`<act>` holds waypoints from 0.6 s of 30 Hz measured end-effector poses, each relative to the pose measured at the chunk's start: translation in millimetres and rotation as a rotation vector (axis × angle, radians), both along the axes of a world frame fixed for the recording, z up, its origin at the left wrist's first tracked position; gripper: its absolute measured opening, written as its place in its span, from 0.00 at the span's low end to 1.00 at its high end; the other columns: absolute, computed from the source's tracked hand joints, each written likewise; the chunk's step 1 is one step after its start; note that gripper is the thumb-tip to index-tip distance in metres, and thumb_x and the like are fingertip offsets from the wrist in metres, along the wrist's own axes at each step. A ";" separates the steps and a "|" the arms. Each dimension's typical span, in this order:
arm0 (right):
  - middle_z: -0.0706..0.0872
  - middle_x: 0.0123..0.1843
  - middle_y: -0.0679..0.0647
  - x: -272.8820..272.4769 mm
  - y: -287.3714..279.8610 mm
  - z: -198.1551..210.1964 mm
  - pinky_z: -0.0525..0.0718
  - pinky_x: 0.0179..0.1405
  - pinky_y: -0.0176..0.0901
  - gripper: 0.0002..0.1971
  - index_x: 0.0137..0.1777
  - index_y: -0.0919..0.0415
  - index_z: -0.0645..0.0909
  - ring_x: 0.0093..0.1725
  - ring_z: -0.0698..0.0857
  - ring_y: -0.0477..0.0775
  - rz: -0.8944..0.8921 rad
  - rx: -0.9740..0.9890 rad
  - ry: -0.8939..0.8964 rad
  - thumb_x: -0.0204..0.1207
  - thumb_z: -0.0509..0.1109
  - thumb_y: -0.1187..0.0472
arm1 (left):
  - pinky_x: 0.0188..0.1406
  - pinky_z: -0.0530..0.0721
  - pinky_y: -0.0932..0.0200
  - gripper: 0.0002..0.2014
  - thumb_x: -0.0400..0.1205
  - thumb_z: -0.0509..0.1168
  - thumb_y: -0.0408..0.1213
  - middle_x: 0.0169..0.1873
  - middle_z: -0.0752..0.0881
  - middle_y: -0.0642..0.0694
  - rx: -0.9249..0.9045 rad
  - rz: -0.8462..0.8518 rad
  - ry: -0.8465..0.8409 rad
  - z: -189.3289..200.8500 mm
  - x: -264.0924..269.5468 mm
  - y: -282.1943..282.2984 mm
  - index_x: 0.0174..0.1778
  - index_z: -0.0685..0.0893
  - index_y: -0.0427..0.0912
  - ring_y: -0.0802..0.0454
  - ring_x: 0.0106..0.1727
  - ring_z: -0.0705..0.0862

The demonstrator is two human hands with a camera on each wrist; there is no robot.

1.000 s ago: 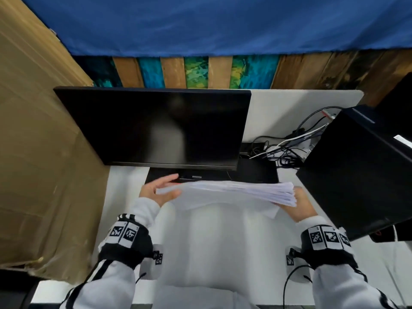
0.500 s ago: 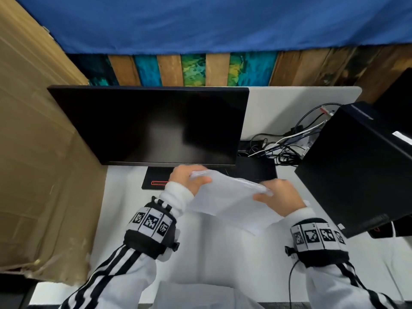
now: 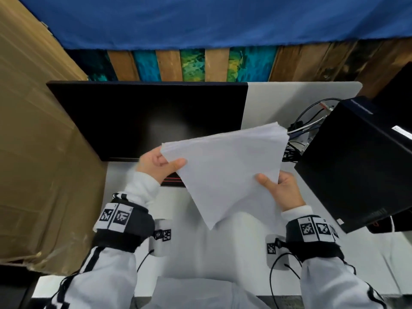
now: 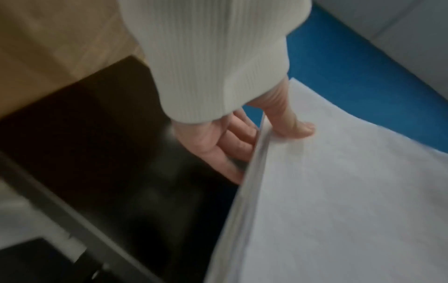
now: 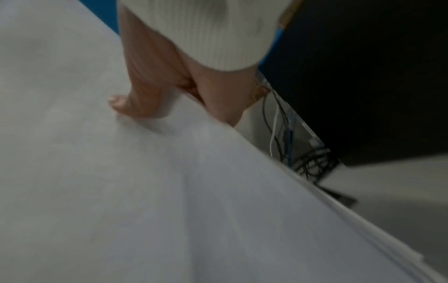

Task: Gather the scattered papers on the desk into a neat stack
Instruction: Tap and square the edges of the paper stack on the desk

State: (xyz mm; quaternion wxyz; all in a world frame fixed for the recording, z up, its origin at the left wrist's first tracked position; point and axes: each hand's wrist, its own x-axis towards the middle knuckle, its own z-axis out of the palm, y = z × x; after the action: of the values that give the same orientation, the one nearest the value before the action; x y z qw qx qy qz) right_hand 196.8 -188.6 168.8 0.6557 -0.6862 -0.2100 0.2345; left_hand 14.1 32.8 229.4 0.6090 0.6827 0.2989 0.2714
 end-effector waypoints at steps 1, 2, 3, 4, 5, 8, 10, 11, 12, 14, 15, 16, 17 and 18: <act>0.91 0.30 0.38 -4.6 1.3 -6.9 0.85 0.35 0.32 0.09 0.39 0.56 0.85 0.32 0.88 0.35 0.007 -0.020 0.019 0.69 0.73 0.72 | 0.37 0.83 0.73 0.18 0.69 0.72 0.20 0.25 0.88 0.70 0.011 -0.040 0.054 -7.4 0.9 -6.1 0.39 0.82 0.51 0.77 0.32 0.86; 0.91 0.30 0.37 -10.0 2.1 -15.5 0.85 0.36 0.32 0.12 0.40 0.54 0.85 0.32 0.88 0.34 0.026 -0.053 0.038 0.68 0.73 0.74 | 0.37 0.81 0.74 0.19 0.67 0.74 0.21 0.25 0.88 0.69 0.007 -0.061 0.129 -14.8 1.7 -14.9 0.39 0.81 0.52 0.79 0.32 0.85; 0.91 0.32 0.38 -16.3 2.6 -23.2 0.85 0.36 0.30 0.14 0.42 0.53 0.84 0.34 0.88 0.33 0.043 -0.081 0.061 0.67 0.75 0.74 | 0.36 0.79 0.76 0.18 0.66 0.76 0.22 0.27 0.88 0.67 -0.022 -0.080 0.208 -27.6 3.1 -22.8 0.39 0.81 0.51 0.80 0.32 0.84; 0.91 0.34 0.38 -21.7 2.6 -30.8 0.84 0.35 0.25 0.16 0.45 0.52 0.83 0.37 0.88 0.33 0.050 -0.101 0.084 0.65 0.77 0.74 | 0.37 0.77 0.77 0.17 0.66 0.77 0.25 0.35 0.87 0.65 -0.058 -0.078 0.296 -37.5 2.9 -32.8 0.41 0.81 0.48 0.77 0.37 0.84; 0.90 0.39 0.39 -26.3 2.0 -37.3 0.82 0.34 0.20 0.18 0.50 0.53 0.82 0.41 0.88 0.35 0.043 -0.117 0.103 0.65 0.77 0.73 | 0.44 0.75 0.77 0.18 0.66 0.78 0.30 0.43 0.86 0.59 -0.101 -0.076 0.384 -52.5 3.3 -38.2 0.48 0.80 0.44 0.69 0.46 0.85; 0.84 0.45 0.43 -28.4 1.4 -42.8 0.81 0.34 0.18 0.18 0.55 0.57 0.78 0.45 0.83 0.39 0.013 -0.136 0.131 0.68 0.75 0.72 | 0.59 0.72 0.65 0.32 0.65 0.79 0.40 0.55 0.83 0.50 -0.201 -0.052 0.458 -78.3 6.2 -45.5 0.64 0.77 0.40 0.54 0.60 0.81; 0.86 0.42 0.41 -21.8 1.3 -42.4 0.83 0.39 0.24 0.12 0.47 0.55 0.81 0.40 0.86 0.35 0.005 -0.146 0.115 0.69 0.74 0.72 | 0.60 0.73 0.62 0.31 0.67 0.78 0.34 0.55 0.83 0.46 -0.231 -0.014 0.393 -81.9 10.4 -44.7 0.66 0.76 0.37 0.52 0.59 0.80; 0.88 0.39 0.39 -18.4 1.7 -42.0 0.84 0.41 0.30 0.11 0.44 0.54 0.83 0.37 0.87 0.34 0.003 -0.159 0.105 0.69 0.74 0.71 | 0.60 0.74 0.61 0.30 0.68 0.77 0.31 0.55 0.83 0.45 -0.235 -0.002 0.355 -84.0 13.3 -42.5 0.65 0.76 0.35 0.51 0.59 0.80; 0.90 0.35 0.39 -15.4 1.7 -43.5 0.85 0.42 0.33 0.08 0.45 0.57 0.85 0.36 0.88 0.33 0.010 -0.170 0.100 0.70 0.74 0.69 | 0.58 0.75 0.60 0.27 0.68 0.77 0.31 0.53 0.83 0.45 -0.223 0.007 0.338 -82.5 15.5 -42.2 0.63 0.78 0.35 0.51 0.56 0.81; 0.92 0.36 0.41 -13.7 1.1 -46.9 0.86 0.44 0.37 0.09 0.51 0.64 0.86 0.39 0.90 0.39 0.019 -0.170 0.130 0.72 0.72 0.67 | 0.51 0.79 0.61 0.20 0.70 0.76 0.35 0.46 0.86 0.46 -0.214 0.001 0.350 -85.4 16.2 -41.1 0.57 0.83 0.36 0.51 0.49 0.84; 0.92 0.42 0.45 -12.8 0.1 -49.4 0.86 0.50 0.42 0.10 0.54 0.64 0.85 0.44 0.90 0.45 0.016 -0.177 0.152 0.72 0.72 0.66 | 0.45 0.82 0.64 0.16 0.71 0.75 0.37 0.42 0.87 0.49 -0.214 -0.028 0.372 -94.2 15.0 -38.9 0.53 0.84 0.38 0.52 0.44 0.85; 0.91 0.46 0.51 -13.0 -1.7 -53.1 0.85 0.55 0.47 0.11 0.55 0.64 0.85 0.48 0.89 0.51 0.012 -0.205 0.163 0.73 0.72 0.65 | 0.38 0.83 0.69 0.12 0.72 0.74 0.37 0.38 0.86 0.52 -0.204 -0.070 0.422 -103.1 11.1 -38.7 0.51 0.84 0.41 0.55 0.40 0.85; 0.90 0.49 0.55 -12.8 -3.7 -57.4 0.84 0.58 0.51 0.12 0.56 0.65 0.84 0.51 0.88 0.55 0.015 -0.251 0.155 0.73 0.73 0.64 | 0.36 0.85 0.71 0.10 0.74 0.72 0.35 0.37 0.86 0.53 -0.205 -0.115 0.481 -116.9 7.3 -38.0 0.49 0.83 0.42 0.56 0.39 0.86; 0.89 0.51 0.58 -12.6 -6.0 -64.2 0.84 0.59 0.53 0.14 0.57 0.66 0.84 0.53 0.88 0.58 0.021 -0.311 0.156 0.73 0.73 0.63 | 0.40 0.88 0.68 0.08 0.75 0.71 0.33 0.37 0.86 0.49 -0.208 -0.148 0.548 -128.7 2.6 -38.9 0.50 0.84 0.41 0.51 0.41 0.87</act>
State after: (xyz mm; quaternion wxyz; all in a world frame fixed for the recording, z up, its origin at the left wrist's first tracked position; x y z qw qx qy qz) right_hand 184.2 -194.7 104.5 0.5536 -0.7567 -0.1269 0.3237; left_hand 16.7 -6.1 100.7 0.5904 0.6845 0.4277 0.0000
